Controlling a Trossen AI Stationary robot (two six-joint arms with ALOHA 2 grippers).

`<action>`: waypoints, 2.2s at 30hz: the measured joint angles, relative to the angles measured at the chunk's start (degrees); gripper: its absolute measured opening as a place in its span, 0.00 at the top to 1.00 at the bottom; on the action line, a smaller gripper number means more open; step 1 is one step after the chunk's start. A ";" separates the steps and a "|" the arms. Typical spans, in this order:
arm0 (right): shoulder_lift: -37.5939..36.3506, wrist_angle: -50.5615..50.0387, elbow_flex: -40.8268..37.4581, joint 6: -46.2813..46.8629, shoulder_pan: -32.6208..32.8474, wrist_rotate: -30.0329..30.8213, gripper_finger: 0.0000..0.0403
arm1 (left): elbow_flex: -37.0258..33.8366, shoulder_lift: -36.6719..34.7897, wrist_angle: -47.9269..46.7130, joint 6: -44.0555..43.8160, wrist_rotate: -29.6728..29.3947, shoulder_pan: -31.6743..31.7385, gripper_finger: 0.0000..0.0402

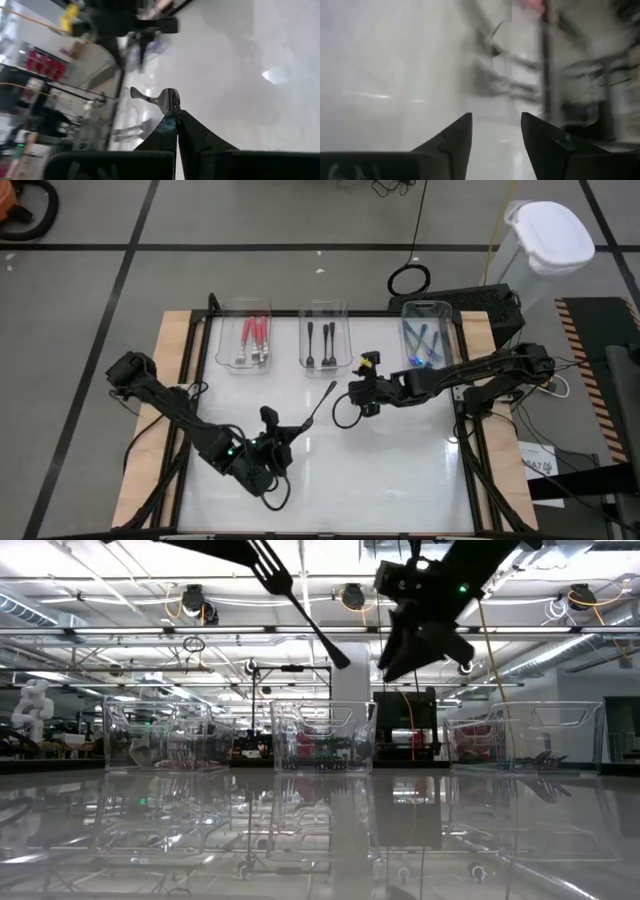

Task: Sort silverware by color (type)
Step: Put the black fork into the middle transparent bin

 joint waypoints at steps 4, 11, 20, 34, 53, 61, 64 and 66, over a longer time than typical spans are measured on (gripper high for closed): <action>-0.47 0.16 -1.51 8.06 -0.80 -3.33 0.60 | 0.01 -0.06 -1.04 1.49 -3.00 -1.74 1.00; -2.59 13.96 -9.61 9.89 -1.25 -5.58 0.64 | -0.01 -0.04 -5.87 1.38 -6.73 -4.43 1.00; -5.03 38.64 -16.08 -10.59 -1.06 -23.59 0.66 | -0.03 -0.04 -6.39 1.29 -7.02 -7.10 1.00; -4.97 44.71 -16.08 -25.63 0.38 -27.76 0.63 | -0.03 -0.04 -5.36 1.30 -4.70 -8.26 1.00; 0.91 51.71 -16.01 -34.07 0.42 -27.42 0.77 | -0.03 -0.04 -2.82 1.31 -0.70 -5.14 1.00; 1.53 50.43 -16.01 -35.45 0.42 -24.50 0.81 | -0.03 -0.04 -2.43 1.34 -0.65 -5.12 1.00; 1.52 50.52 -16.01 -35.82 0.39 -24.40 0.82 | -0.03 -0.04 -2.44 1.34 -0.65 -5.12 1.00; 1.52 50.54 -16.01 -35.82 0.30 -24.40 0.84 | -0.03 -0.04 -2.44 1.34 -0.65 -5.12 1.00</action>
